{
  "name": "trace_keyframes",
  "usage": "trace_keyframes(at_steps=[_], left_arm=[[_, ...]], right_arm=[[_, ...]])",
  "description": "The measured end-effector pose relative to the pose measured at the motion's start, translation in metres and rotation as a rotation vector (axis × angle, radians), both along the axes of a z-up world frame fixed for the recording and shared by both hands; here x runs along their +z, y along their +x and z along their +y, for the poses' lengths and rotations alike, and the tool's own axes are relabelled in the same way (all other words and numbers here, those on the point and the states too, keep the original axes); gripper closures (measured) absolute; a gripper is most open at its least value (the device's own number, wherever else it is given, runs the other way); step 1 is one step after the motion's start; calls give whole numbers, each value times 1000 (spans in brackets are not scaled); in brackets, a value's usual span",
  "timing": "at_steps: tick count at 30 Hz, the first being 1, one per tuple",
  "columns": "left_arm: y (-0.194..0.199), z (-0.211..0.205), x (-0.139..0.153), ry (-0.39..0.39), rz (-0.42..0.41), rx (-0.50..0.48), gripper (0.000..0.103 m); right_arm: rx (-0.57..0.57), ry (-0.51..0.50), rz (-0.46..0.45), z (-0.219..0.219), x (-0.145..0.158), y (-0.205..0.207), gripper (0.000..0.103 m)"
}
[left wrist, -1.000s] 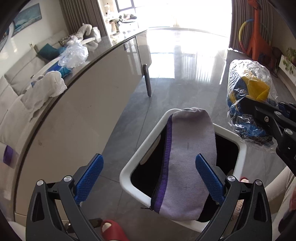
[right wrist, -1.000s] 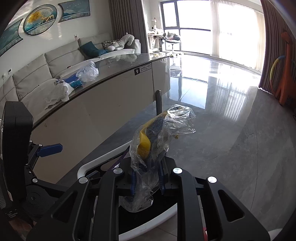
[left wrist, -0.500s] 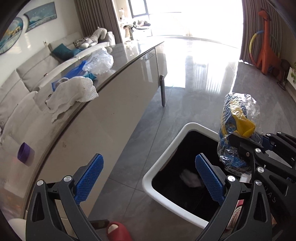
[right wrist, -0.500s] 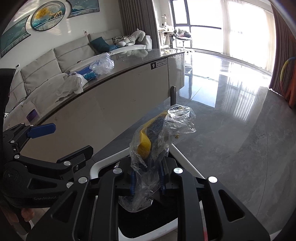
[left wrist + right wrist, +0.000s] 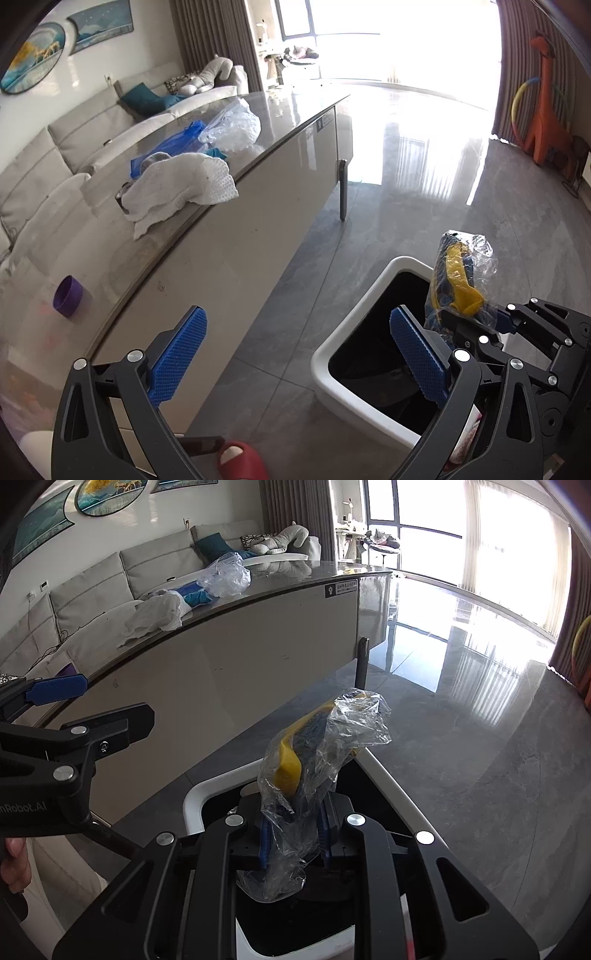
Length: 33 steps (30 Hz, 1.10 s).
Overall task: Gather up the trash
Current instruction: 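Open the right gripper to drop the plastic bag into the bin, then move the left gripper to the purple bottle cap and grasp it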
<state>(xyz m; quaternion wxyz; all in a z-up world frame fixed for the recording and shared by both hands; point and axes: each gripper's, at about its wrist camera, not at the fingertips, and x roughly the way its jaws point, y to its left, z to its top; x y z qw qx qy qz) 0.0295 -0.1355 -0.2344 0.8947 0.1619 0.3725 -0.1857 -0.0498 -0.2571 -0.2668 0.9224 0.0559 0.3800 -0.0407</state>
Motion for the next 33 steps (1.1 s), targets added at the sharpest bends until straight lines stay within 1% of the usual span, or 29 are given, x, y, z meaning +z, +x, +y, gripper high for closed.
trace_keyframes(at_steps=[4, 6, 7, 8, 9, 11, 12, 13, 15, 21, 24, 28, 33], left_arm=[[3, 2, -2, 7, 1, 12, 5], [4, 3, -2, 5, 7, 20, 5], [5, 4, -2, 2, 10, 22, 5], [6, 4, -2, -1, 12, 24, 5], [6, 5, -1, -2, 13, 27, 5], [7, 5, 1, -2, 10, 28, 5], [7, 6, 2, -1, 5, 28, 5], [7, 7, 2, -1, 1, 28, 5], [6, 8, 4, -3, -4, 29, 5], [5, 15, 9, -14, -20, 44, 5], [6, 23, 14, -25, -30, 60, 5], [11, 38, 24, -46, -48, 97, 5], [23, 67, 37, -73, -65, 170, 5]], right_arm=[[11, -1, 9, 3, -5, 3, 79], [20, -3, 28, 4, -9, 5, 72], [25, -8, 42, 6, -12, 6, 66], [26, -19, 66, 7, -16, 8, 31], [10, -48, 98, 9, -23, 11, 7], [-25, -137, 142, 13, -34, 13, 5], [-22, -165, 162, 16, -37, 14, 5], [-16, -179, 169, 18, -38, 14, 5], [-19, -198, 138, 20, -34, 12, 5], [-46, -149, 64, 12, -15, 4, 5], [-46, -161, 34, 13, -3, 1, 5], [-26, -172, -15, 22, 16, 3, 5], [15, -159, -88, 33, 47, 22, 5]])
